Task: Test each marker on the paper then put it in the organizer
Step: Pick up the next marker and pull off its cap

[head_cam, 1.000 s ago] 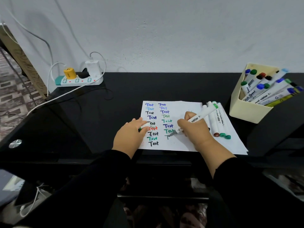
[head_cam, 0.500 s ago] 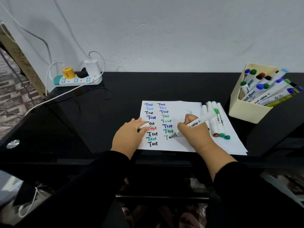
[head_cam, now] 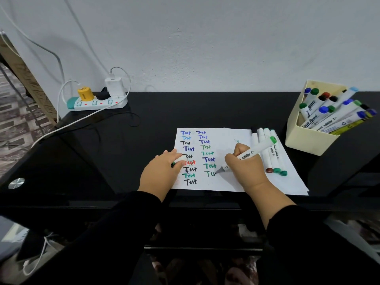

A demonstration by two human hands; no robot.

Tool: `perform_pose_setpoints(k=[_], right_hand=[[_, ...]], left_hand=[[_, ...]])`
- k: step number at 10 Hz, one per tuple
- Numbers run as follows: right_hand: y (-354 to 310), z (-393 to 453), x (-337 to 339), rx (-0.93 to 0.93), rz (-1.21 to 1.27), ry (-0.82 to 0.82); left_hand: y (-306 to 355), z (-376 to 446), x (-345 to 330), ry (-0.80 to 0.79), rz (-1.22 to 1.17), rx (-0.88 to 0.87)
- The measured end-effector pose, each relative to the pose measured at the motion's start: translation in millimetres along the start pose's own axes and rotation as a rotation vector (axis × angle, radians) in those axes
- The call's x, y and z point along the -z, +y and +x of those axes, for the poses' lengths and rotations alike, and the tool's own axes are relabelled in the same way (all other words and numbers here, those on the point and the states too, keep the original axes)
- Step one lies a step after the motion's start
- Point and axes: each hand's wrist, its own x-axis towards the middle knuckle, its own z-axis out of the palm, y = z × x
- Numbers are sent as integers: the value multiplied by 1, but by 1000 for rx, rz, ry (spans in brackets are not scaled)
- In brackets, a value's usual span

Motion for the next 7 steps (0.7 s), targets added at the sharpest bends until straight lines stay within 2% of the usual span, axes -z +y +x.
perform_pose_setpoints(k=[2, 4, 6, 7], right_hand=[[-1, 1, 1, -18, 7, 36], [-1, 0, 1, -9, 7, -11], [-2, 9, 6, -177, 215, 34], [-11, 15, 9, -274, 252, -50]], left_hand=[[0, -1, 0, -3, 7, -2], [2, -1, 1, -9, 18, -2], [1, -1, 1, -15, 15, -9], [1, -2, 1, -7, -1, -13]])
